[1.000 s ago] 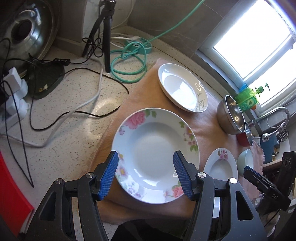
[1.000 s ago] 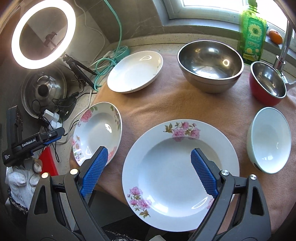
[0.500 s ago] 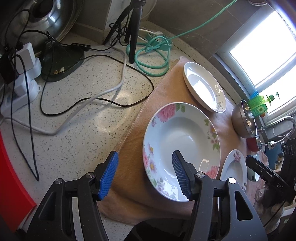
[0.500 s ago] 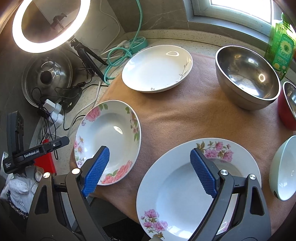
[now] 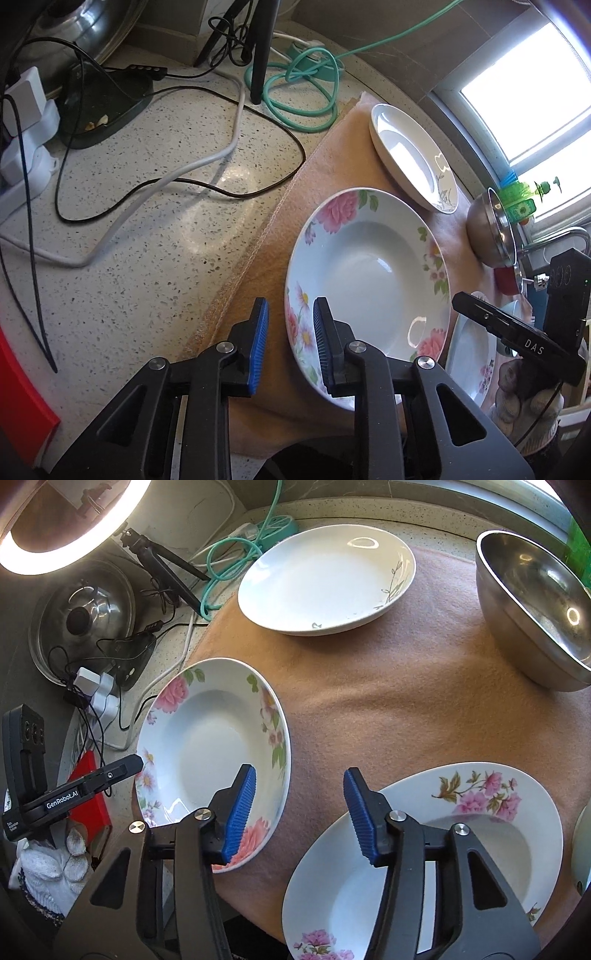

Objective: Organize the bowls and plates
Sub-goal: 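Move both grippers to the pink-rose plate and close on its rim, then lift the pink-rose plate with both grippers and lower it onto the peach-blossom plate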

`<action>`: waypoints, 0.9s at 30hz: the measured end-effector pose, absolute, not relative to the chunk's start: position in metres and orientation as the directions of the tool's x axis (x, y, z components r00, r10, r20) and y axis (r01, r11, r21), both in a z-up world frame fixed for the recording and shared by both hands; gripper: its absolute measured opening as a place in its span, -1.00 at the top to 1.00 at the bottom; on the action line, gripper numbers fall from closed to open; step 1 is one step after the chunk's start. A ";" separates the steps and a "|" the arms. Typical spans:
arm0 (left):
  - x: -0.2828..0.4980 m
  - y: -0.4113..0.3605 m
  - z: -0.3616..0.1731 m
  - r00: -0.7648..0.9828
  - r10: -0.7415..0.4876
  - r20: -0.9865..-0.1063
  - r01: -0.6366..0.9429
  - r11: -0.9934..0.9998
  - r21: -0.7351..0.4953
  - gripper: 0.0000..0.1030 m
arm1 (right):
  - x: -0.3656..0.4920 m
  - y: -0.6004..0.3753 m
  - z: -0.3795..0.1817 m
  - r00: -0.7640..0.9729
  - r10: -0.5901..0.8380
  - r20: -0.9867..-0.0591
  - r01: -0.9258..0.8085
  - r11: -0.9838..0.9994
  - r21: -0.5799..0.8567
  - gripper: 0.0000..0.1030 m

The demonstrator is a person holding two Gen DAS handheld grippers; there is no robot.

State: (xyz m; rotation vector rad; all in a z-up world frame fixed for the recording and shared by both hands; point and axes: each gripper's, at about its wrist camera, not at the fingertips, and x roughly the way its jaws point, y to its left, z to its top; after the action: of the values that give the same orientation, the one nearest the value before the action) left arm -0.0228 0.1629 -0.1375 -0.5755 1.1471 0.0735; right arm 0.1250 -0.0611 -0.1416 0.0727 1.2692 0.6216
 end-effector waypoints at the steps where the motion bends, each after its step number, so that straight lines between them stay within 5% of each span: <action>1: -0.022 0.163 -0.138 0.424 -0.237 -0.874 -0.340 0.853 -0.396 0.56 | 0.126 -0.060 -0.143 0.158 0.469 -0.869 -0.394 0.837 0.380 0.16; 8: -0.016 0.161 -0.143 0.413 -0.247 -0.877 -0.330 0.856 -0.397 0.76 | 0.129 -0.055 -0.150 0.137 0.475 -0.869 -0.393 0.832 0.393 0.46; 16: -0.013 0.160 -0.143 0.409 -0.244 -0.880 -0.322 0.863 -0.389 0.76 | 0.129 -0.045 -0.151 0.119 0.488 -0.865 -0.416 0.815 0.403 0.76; 27: -0.013 0.154 -0.140 0.409 -0.216 -0.887 -0.310 0.881 -0.357 0.76 | 0.126 -0.046 -0.149 0.125 0.478 -0.870 -0.410 0.823 0.393 0.76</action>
State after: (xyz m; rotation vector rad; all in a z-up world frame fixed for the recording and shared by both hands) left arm -0.0126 0.1543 -0.1398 -0.5184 1.1628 0.0624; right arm 0.1257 -0.0459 -0.1494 0.0621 1.2923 0.6475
